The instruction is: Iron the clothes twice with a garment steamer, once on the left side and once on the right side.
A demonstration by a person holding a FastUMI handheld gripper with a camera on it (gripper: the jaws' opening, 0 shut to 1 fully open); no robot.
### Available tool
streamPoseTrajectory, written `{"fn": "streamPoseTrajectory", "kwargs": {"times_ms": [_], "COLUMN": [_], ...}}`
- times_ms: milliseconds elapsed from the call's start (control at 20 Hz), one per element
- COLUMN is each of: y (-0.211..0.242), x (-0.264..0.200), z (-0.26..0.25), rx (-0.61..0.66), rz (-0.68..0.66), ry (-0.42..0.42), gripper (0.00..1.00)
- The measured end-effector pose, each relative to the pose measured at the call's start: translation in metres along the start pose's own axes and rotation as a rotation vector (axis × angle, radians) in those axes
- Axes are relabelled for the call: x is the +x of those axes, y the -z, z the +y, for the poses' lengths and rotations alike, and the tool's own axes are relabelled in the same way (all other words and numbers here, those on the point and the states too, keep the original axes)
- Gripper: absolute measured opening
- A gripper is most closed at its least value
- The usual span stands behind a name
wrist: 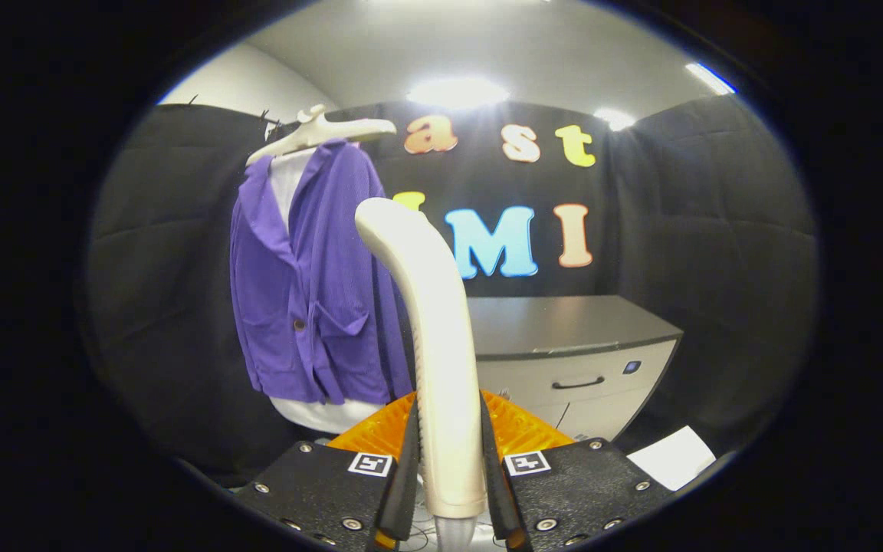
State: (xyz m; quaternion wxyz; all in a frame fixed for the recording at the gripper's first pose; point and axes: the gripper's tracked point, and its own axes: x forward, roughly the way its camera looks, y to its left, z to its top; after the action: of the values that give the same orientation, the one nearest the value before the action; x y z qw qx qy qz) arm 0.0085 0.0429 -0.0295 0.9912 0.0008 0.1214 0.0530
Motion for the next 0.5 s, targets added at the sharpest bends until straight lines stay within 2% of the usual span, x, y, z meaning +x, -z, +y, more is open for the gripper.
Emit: {"fn": "streamPoseTrajectory", "kwargs": {"times_ms": [250, 350, 500], "y": [-0.037, -0.046, -0.029], "x": [-0.035, -0.046, -0.065], "z": [-0.027, -0.040, -0.054], "rx": [0.070, 0.057, 0.040], "rz": [-0.162, -0.218, -0.241], "ry": [0.028, 0.059, 0.102], "gripper": [0.39, 0.39, 0.39]}}
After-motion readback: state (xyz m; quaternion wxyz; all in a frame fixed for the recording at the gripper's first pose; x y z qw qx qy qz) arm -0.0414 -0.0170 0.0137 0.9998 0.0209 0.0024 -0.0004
